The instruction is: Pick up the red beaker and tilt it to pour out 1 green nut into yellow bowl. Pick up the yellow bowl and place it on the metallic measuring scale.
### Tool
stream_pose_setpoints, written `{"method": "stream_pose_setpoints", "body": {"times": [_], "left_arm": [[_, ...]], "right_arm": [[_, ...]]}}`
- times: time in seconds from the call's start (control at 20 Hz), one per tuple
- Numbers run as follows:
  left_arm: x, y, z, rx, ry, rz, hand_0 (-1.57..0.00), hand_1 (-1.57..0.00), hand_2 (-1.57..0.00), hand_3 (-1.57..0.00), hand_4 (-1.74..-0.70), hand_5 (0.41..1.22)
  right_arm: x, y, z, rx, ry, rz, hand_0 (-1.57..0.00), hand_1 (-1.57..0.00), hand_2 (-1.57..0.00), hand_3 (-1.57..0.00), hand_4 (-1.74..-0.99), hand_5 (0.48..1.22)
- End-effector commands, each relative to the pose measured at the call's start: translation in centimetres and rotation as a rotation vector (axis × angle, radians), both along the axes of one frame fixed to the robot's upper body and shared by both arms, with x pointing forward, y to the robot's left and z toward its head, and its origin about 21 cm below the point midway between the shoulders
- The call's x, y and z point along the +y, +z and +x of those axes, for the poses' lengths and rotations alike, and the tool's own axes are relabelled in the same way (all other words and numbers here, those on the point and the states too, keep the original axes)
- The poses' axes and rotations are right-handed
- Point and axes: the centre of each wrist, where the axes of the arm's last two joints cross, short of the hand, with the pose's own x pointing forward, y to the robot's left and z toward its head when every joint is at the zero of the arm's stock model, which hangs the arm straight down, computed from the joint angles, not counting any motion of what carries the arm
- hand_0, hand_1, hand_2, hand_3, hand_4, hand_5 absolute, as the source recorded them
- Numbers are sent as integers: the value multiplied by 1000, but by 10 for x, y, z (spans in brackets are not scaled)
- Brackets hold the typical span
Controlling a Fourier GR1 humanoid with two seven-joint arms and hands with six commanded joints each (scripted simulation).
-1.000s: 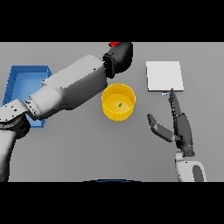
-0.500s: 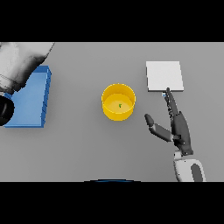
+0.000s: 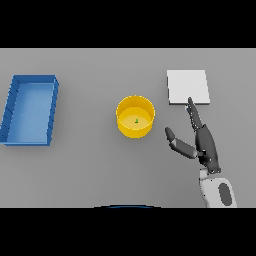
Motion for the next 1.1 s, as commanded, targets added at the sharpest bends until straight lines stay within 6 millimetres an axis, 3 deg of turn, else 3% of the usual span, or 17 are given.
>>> {"method": "stream_pose_setpoints", "body": {"times": [0.0, 0.25, 0.4, 0.6, 0.7, 0.9, 1.0, 1.05], "left_arm": [[11, -16, -2, -16, 51, -24, -1571, -1571, -1571, -1560, -1740, 1221], [48, -77, -16, -9, 283, -308, -1571, -1571, -1571, -1567, -1741, 1221], [56, -119, -29, -2, 319, -395, -1571, -1571, -1571, -1569, -1741, 1221], [63, -170, -63, 9, 363, -478, -1571, -1571, -1571, -1570, -1741, 1221], [59, -182, -78, 10, 370, -503, -1571, -1571, -1571, -1571, -1741, 1151], [52, -192, -97, 49, 421, -537, -1571, -1571, -1571, -1571, -1741, 925], [49, -186, -104, 75, 422, -545, -1571, -1571, -1526, -1525, -1521, 818], [49, -179, -108, 93, 359, -535, -1469, -1344, -1276, -1318, -1369, 774]], "right_arm": [[0, 2, 2, -2, 2, -4, 1, 1, 1, 1, -1138, 626], [-1, 0, 1, 9, 15, 6, 1, 1, 1, 1, -1133, 655], [-3, -3, 1, 12, 19, 10, 1, 1, 1, 1, -1131, 669], [-6, -5, -2, -2, 11, -16, 1, 1, 1, 1, -1166, 676], [-7, -2, 0, -3, 16, -12, 1, 1, 1, 1, -1174, 676], [-5, -5, 0, 9, 16, -6, 1, 1, 1, 1, -1157, 671], [-7, -4, -1, 3, 20, 0, 1, 1, 1, 1, -1155, 670], [-5, -6, -2, 10, 22, 2, 1, 1, 1, 1, -1153, 670]]}}
